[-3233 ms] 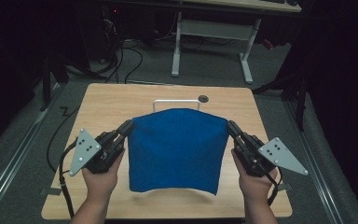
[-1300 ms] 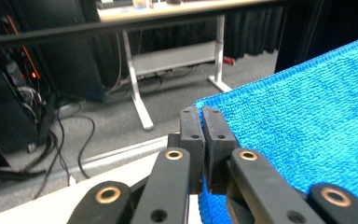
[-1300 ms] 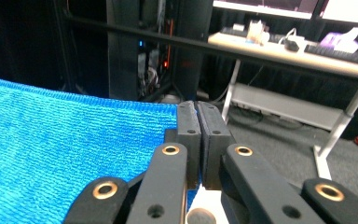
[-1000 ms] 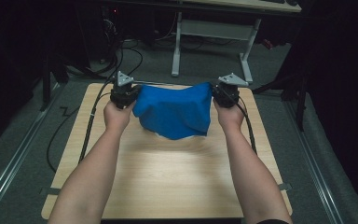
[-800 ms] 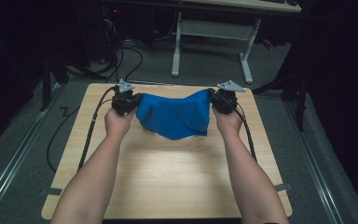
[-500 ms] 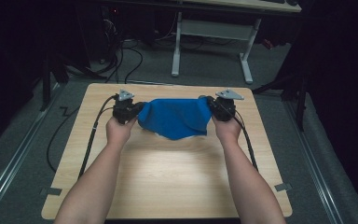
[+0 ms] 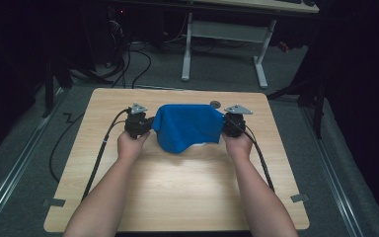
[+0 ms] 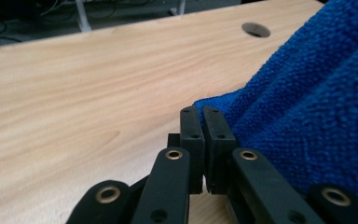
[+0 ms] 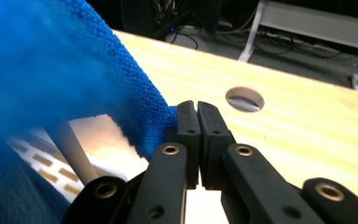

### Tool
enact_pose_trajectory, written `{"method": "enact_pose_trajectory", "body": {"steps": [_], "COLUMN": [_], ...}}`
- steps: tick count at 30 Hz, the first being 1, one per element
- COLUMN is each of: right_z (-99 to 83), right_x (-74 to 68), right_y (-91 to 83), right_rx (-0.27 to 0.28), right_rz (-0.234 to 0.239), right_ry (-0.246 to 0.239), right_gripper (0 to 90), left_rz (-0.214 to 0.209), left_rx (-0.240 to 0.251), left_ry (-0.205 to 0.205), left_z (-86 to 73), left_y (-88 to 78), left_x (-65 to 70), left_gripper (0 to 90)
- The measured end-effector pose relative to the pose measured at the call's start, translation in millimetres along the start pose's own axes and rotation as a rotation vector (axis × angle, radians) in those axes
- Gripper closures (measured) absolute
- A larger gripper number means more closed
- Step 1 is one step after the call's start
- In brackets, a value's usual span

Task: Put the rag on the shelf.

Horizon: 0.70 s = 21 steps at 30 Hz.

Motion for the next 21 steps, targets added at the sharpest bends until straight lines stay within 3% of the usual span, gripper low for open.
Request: {"method": "enact_pose_trajectory", "body": {"steps": [16,21], "right_z": [-25.1,-23.8], "right_x": [-1.9,-3.2], "right_y": [1.8,0.7], "right_rx": [-0.044,-0.041], "right_rz": [0.000,0.005], "right_ry": [0.006,0.002], "right_gripper": [89.0,88.7], "left_rz": [-0.038,-0.031], "left_rx": [-0.053,-0.051], "left_ry": [-0.058,-0.070], "left_z": [-18.9,-18.3], "left_y": [10.8,10.8], "left_x": [5.5,5.1], "left_gripper": [86.5,77.4]}}
Point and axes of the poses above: each handheld gripper's, and its own axes: y roughly forward along the jaws, z roughly out of its top, x roughly to its right, the point moved 7 cm from there along y, roughly forward along the jaws, and after that the axes turned 7 degrees about x, right-handed, at the moved point
